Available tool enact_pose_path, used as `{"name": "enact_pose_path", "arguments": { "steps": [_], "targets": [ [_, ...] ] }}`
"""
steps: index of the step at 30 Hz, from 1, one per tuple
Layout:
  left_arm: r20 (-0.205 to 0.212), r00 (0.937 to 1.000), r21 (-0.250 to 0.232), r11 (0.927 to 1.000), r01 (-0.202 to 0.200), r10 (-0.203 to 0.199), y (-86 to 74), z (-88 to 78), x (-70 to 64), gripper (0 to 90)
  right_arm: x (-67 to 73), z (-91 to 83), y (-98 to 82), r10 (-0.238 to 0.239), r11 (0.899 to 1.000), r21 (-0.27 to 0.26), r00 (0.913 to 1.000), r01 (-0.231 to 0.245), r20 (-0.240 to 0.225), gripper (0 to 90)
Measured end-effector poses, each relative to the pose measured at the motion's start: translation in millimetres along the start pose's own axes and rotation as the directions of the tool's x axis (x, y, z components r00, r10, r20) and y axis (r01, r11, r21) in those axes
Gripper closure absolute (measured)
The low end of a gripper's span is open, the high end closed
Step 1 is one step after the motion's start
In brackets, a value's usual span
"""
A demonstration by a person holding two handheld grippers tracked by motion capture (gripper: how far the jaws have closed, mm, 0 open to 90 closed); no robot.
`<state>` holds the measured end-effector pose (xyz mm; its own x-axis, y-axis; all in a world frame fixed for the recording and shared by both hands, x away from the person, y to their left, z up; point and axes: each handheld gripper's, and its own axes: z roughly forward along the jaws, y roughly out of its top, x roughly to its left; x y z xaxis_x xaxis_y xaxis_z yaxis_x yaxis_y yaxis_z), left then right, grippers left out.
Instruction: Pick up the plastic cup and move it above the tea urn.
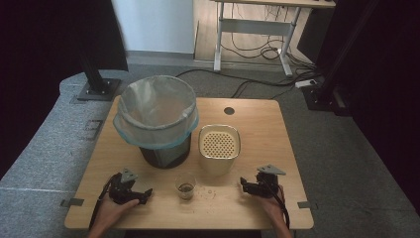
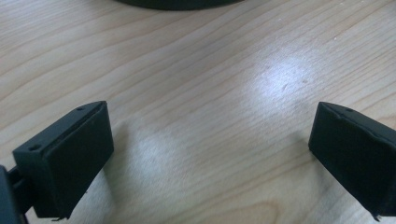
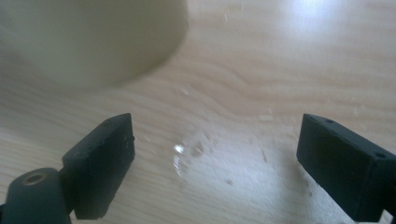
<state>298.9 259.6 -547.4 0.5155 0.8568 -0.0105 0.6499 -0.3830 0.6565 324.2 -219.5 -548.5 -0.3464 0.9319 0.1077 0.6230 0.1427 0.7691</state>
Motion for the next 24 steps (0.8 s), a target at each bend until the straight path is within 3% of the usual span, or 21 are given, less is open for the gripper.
{"name": "enact_pose_path", "arguments": {
  "steps": [3,4,7,10,11,13,14,15,21,22,23,24],
  "targets": [
    [-0.004,1.0,0.002,1.0,0.001,-0.001,-0.6,-1.5,0.9,0.5,3.4,-4.8,1.9,-0.015,0.999,-0.032,0.9999,0.015,0.005,11.2],
    [-0.009,0.9999,0.001,1.0,0.007,-0.007,-0.9,-2.0,1.0,1.8,9.2,-8.9,2.7,-0.04,0.997,-0.06,0.9992,0.041,0.008,11.4],
    [-0.031,0.9994,0.0,0.9999,0.017,-0.017,-1.5,-4.8,-0.3,3.2,17.0,-12.1,3.4,-0.059,0.996,-0.074,0.9982,0.058,-0.006,11.8],
    [-0.04,0.999,-0.023,0.9995,0.02,-0.021,-1.5,-10.7,-4.6,4.7,37.7,-18.7,4.8,-0.112,0.987,-0.125,0.9924,0.105,-0.051,13.5],
    [-0.04,0.999,-0.023,0.9995,0.02,-0.021,-1.5,-10.7,-4.6,5.1,37.7,-18.7,4.8,-0.112,0.987,-0.125,0.9924,0.105,-0.051,13.5],
    [-0.038,0.9989,-0.037,0.999,0.025,-0.026,-1.2,-12.6,-7.1,5.4,48.5,-21.4,4.8,-0.134,0.981,-0.151,0.9874,0.12,-0.084,14.3],
    [-0.037,0.9991,-0.041,0.999,0.019,-0.02,-1.2,-13.9,-9.1,5.5,59.6,-23.4,4.4,-0.151,0.977,-0.17,0.9806,0.129,-0.125,15.1],
    [-0.037,0.9991,-0.041,0.999,0.019,-0.02,-1.2,-13.9,-9.1,5.7,59.6,-23.4,4.4,-0.151,0.977,-0.17,0.9806,0.129,-0.125,15.1],
    [-0.028,0.9994,-0.027,0.9994,0.019,-0.02,-3.3,-12.0,-10.1,6.2,93.0,-23.6,2.7,-0.21,0.966,-0.2,0.9448,0.162,-0.251,17.2],
    [-0.027,0.9994,-0.028,0.9994,0.021,-0.021,-3.5,-11.6,-10.2,6.5,103.5,-21.3,1.7,-0.217,0.967,-0.197,0.9298,0.162,-0.298,17.4],
    [-0.026,0.9994,-0.028,0.9994,0.021,-0.022,-3.5,-11.5,-10.4,6.5,103.5,-21.3,1.7,-0.217,0.967,-0.197,0.9298,0.162,-0.298,17.4],
    [-0.024,0.9995,-0.028,0.9994,0.02,-0.021,-3.4,-11.4,-10.7,6.8,114.1,-18.9,0.7,-0.229,0.966,-0.196,0.9135,0.17,-0.336,17.4]
  ]
}}
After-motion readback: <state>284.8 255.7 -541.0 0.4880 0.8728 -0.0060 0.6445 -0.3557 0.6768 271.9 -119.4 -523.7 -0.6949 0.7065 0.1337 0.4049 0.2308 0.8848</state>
